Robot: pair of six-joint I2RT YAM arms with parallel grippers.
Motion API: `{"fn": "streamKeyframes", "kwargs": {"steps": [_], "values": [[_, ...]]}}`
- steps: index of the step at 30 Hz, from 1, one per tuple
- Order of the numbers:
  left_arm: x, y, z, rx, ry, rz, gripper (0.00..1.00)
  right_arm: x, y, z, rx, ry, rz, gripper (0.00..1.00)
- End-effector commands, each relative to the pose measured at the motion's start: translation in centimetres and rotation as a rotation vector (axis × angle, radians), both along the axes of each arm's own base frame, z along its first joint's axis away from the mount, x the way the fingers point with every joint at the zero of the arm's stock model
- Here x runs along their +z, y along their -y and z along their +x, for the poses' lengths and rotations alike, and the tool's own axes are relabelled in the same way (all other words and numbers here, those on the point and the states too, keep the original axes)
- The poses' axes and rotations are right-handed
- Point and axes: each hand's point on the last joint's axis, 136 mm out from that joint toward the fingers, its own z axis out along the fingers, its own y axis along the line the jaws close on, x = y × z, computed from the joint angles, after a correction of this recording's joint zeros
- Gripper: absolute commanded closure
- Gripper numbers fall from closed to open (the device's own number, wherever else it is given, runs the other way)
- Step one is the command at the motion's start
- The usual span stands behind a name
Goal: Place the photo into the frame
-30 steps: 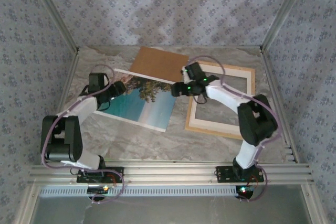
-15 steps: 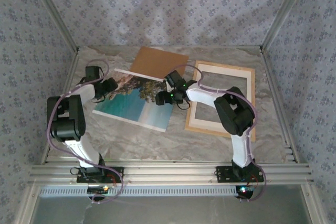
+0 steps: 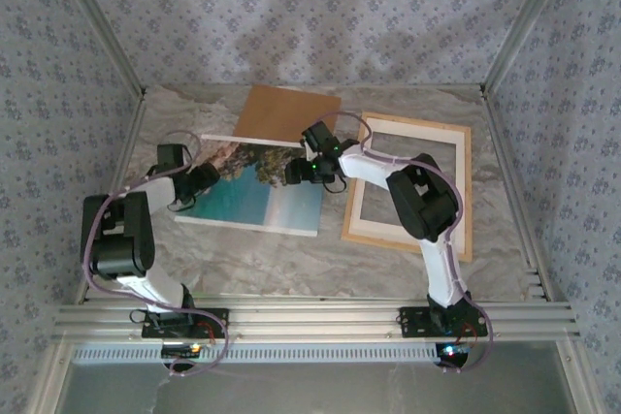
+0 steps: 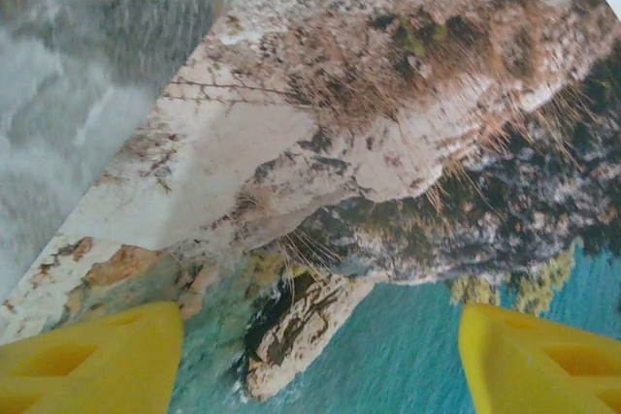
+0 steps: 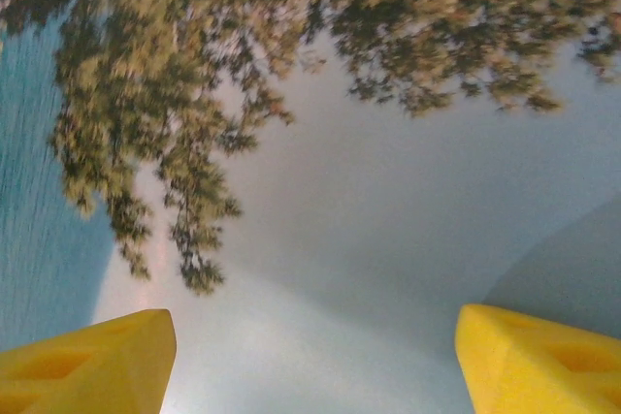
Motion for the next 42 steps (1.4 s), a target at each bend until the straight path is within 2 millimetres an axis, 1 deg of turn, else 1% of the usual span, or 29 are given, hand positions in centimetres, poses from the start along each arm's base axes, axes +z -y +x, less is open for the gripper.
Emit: {"fn": "streamKeyframes", "kwargs": {"steps": [1, 4, 8, 11, 14, 16, 17, 19, 21, 23, 25, 27, 29, 30, 31, 33, 35, 36, 37, 38, 39, 41, 42], "values": [[-1.3, 2.9, -3.4, -0.031, -0.076, -0.115, 0.25, -1.1, -0.2, 1.5, -0.021, -0.020, -0.006, 0.22], [-1.1, 4.2, -5.0, -0.052, -0.077, -0.125, 0.25, -1.1, -0.8, 2.8, -0.022, -0.020, -0.002, 0.22], [-1.0, 6.6, -7.2, -0.099, -0.095, -0.146, 0.25, -1.1, -1.7, 4.5, -0.024, -0.018, 0.015, 0.23], [-0.7, 8.9, -9.0, -0.150, -0.094, -0.172, 0.26, -0.9, -2.5, 5.7, -0.015, -0.002, 0.035, 0.23], [0.1, 11.1, -10.6, -0.219, -0.078, -0.188, 0.26, -0.4, -3.6, 6.3, 0.019, 0.004, 0.063, 0.23], [1.3, 12.4, -11.2, -0.271, -0.038, -0.215, 0.27, 0.0, -4.3, 6.6, 0.043, 0.008, 0.081, 0.23], [2.3, 13.1, -11.3, -0.304, -0.003, -0.234, 0.27, 0.1, -4.7, 6.6, 0.061, 0.006, 0.094, 0.23], [4.5, 14.2, -11.0, -0.371, 0.083, -0.271, 0.28, 0.7, -5.6, 6.5, 0.109, 0.000, 0.127, 0.23], [7.1, 15.0, -10.4, -0.444, 0.190, -0.271, 0.29, 2.0, -6.1, 6.3, 0.152, 0.005, 0.141, 0.23], [9.0, 15.0, -9.3, -0.481, 0.281, -0.221, 0.29, 3.2, -5.8, 5.8, 0.191, 0.019, 0.122, 0.23], [10.3, 14.1, -7.3, -0.467, 0.335, -0.136, 0.27, 4.1, -4.4, 5.5, 0.192, 0.039, 0.079, 0.23], [10.7, 13.0, -4.8, -0.439, 0.328, -0.071, 0.25, 4.7, -2.2, 4.9, 0.158, 0.043, 0.042, 0.22], [11.0, 12.0, -2.2, -0.409, 0.306, -0.054, 0.24, 5.3, -0.1, 3.8, 0.121, 0.042, 0.029, 0.21], [10.8, 11.6, -0.9, -0.395, 0.294, -0.054, 0.24, 6.0, 0.9, 3.5, 0.090, 0.055, 0.029, 0.21], [10.9, 11.3, 0.3, -0.389, 0.292, -0.053, 0.24, 6.1, 2.0, 2.8, 0.067, 0.053, 0.020, 0.21], [10.5, 10.9, 2.4, -0.394, 0.281, -0.034, 0.24, 5.8, 4.3, 1.1, 0.020, 0.046, -0.016, 0.20], [10.0, 11.0, 4.3, -0.409, 0.266, -0.012, 0.24, 5.3, 6.2, -0.7, -0.024, 0.028, -0.047, 0.20], [9.4, 11.0, 5.1, -0.415, 0.248, -0.006, 0.24, 5.0, 7.2, -1.5, -0.055, 0.019, -0.060, 0.20], [9.1, 11.2, 5.9, -0.420, 0.241, -0.005, 0.24, 4.9, 8.0, -2.0, -0.084, 0.021, -0.069, 0.20], [8.9, 11.3, 7.0, -0.427, 0.238, -0.004, 0.24, 4.5, 8.6, -2.7, -0.113, 0.017, -0.066, 0.20], [8.3, 11.4, 7.8, -0.434, 0.224, 0.001, 0.24, 4.1, 8.8, -3.4, -0.132, 0.005, -0.051, 0.21], [7.6, 11.3, 9.5, -0.440, 0.203, 0.003, 0.24, 3.9, 8.4, -4.3, -0.147, -0.009, -0.026, 0.21], [7.2, 11.3, 10.5, -0.443, 0.195, 0.001, 0.24, 2.6, 8.5, -5.4, -0.147, -0.040, -0.040, 0.22]]}}
